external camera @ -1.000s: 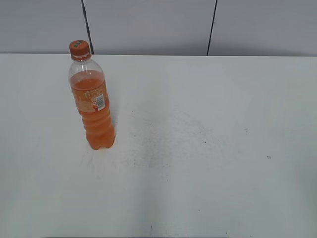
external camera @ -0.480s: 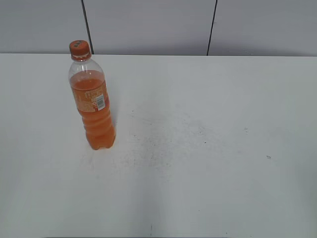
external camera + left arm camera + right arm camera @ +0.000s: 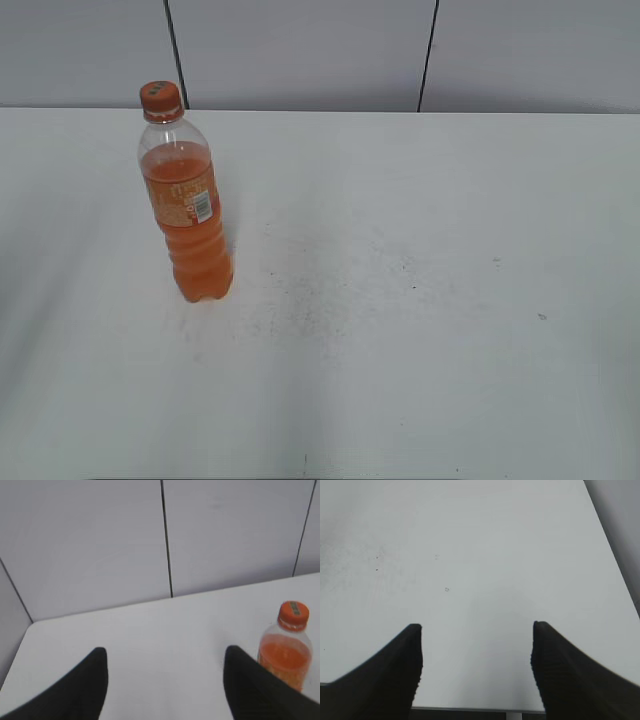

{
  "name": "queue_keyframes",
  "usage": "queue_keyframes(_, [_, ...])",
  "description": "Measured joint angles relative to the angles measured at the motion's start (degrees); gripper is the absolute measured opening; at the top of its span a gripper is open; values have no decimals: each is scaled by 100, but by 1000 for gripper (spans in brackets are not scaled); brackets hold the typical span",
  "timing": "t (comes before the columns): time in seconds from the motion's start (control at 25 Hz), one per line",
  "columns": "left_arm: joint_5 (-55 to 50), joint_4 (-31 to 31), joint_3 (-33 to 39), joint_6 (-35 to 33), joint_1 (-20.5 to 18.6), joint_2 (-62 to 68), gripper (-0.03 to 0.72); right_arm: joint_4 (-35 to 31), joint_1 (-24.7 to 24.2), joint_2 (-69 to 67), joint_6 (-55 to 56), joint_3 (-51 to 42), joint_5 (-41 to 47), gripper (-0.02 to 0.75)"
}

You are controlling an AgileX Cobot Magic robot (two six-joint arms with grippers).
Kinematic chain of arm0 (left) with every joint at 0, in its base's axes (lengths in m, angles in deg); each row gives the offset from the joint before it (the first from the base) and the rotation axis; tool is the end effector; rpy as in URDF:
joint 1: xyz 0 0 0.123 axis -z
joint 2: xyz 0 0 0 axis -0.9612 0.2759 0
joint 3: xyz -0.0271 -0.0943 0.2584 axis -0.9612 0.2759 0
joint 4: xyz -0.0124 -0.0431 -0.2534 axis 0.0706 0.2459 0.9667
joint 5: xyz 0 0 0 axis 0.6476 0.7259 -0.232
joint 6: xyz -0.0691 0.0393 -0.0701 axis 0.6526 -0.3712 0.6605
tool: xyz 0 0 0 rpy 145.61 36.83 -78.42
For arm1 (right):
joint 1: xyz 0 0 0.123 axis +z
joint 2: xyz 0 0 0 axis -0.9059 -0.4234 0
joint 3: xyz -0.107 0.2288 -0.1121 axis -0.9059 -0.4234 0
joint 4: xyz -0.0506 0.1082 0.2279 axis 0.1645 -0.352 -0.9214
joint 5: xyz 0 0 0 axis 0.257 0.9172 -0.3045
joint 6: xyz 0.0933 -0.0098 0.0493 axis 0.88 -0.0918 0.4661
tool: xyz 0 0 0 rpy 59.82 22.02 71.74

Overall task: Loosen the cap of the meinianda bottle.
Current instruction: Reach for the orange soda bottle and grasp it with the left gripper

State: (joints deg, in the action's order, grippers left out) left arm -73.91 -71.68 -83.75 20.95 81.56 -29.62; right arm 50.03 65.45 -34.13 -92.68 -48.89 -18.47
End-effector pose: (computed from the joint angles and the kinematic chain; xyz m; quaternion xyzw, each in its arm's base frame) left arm 0.1404 -0.0143 0.3370 0.0677 0.7721 -0.0024 0.6319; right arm 0.0340 0.0026 0.2699 -0.0600 0.8507 -0.0188 0.5218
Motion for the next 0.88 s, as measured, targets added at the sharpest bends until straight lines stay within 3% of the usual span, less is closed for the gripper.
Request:
queue_keyframes(0.28, [3013,296,1485,-18,0,569,456,-6,0,-5,0,0,-181,511])
queue_keyframes(0.44, [3910,501,2243,249,0,612,456,-6,0,-5,0,0,-251,511])
queue_keyframes(0.88, [5279,192,2935,564,0,1822,457,-12,0,-5,0,0,-257,511])
